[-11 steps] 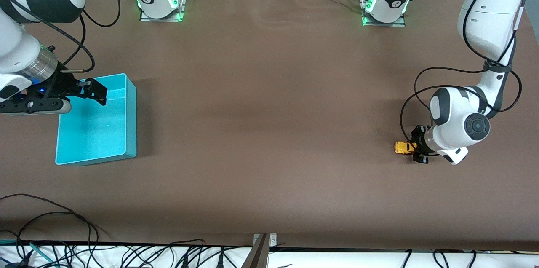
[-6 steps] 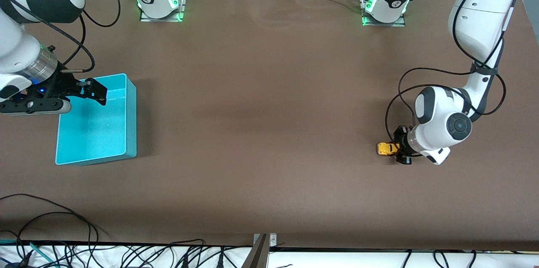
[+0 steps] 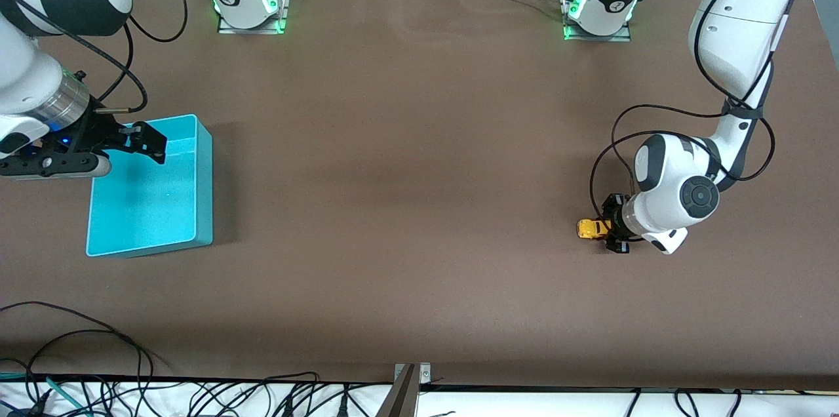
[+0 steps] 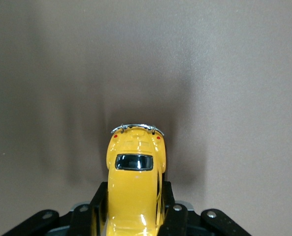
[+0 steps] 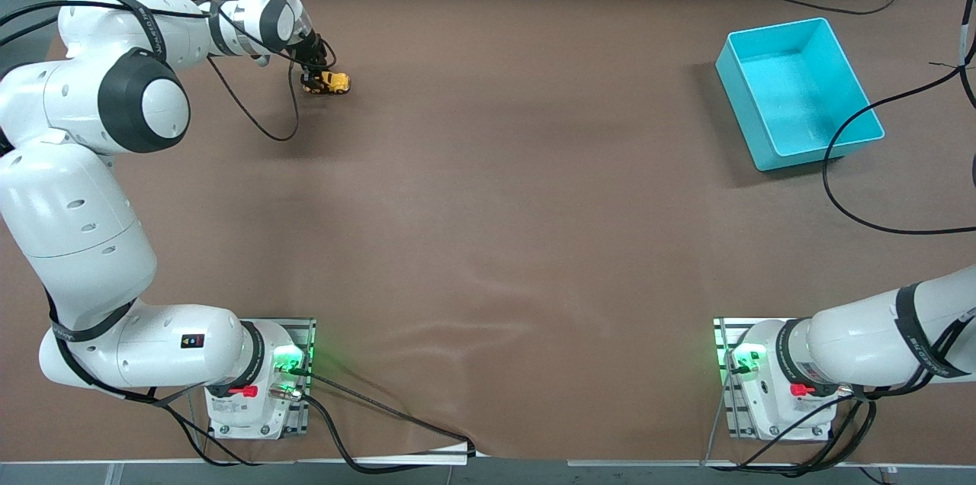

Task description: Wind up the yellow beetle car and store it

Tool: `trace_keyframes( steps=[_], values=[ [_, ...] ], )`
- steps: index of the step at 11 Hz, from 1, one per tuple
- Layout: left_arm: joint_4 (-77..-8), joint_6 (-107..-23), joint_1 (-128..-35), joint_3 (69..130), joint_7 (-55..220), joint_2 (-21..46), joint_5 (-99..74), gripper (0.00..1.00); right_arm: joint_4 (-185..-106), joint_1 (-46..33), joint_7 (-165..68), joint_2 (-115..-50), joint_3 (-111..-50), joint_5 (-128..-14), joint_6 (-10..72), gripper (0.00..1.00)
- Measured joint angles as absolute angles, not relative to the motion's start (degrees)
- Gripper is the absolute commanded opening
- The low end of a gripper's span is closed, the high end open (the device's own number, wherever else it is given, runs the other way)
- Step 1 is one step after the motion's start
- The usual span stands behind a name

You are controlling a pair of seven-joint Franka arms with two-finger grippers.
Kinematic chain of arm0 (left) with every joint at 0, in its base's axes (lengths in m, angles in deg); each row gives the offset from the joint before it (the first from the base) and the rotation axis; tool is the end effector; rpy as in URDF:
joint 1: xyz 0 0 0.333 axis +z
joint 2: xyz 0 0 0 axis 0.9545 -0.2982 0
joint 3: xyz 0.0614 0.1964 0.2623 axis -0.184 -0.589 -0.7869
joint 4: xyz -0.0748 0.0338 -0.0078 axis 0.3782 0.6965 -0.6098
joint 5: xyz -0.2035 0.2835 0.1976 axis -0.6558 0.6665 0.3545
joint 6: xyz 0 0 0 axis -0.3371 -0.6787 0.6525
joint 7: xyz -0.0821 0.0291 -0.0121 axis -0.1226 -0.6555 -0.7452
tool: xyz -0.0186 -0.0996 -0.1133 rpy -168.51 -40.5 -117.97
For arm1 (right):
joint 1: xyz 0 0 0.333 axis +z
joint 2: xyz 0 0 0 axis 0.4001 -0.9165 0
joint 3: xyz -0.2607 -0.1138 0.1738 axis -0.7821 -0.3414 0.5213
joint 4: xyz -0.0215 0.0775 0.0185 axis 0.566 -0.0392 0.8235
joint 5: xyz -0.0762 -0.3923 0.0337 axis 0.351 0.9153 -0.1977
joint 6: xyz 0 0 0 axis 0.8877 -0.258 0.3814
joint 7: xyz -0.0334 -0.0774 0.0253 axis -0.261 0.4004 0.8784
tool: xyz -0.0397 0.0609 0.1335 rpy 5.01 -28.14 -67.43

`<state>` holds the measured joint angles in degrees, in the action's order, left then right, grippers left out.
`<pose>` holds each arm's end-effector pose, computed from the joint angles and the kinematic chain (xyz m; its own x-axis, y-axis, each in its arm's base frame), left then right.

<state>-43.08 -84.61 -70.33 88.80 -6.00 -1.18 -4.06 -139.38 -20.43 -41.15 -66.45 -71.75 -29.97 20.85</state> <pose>0.6741 -0.0586 0.1448 -0.0279 0.9959 -0.0860 0.9984 0.0236 -0.0504 0.6247 0.0569 0.5140 0.9938 0.0823 0.0750 0.0776 -0.9950 0.0629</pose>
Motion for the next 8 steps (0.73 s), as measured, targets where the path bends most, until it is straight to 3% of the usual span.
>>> trace_keyframes(
  steps=[8],
  values=[
    [-43.03,-84.39,-69.36,86.03,-5.84,-1.15,-0.82,0.0,-139.39,-20.47,-41.15,-66.46,-71.8,-29.97,20.85,1.0]
  ],
)
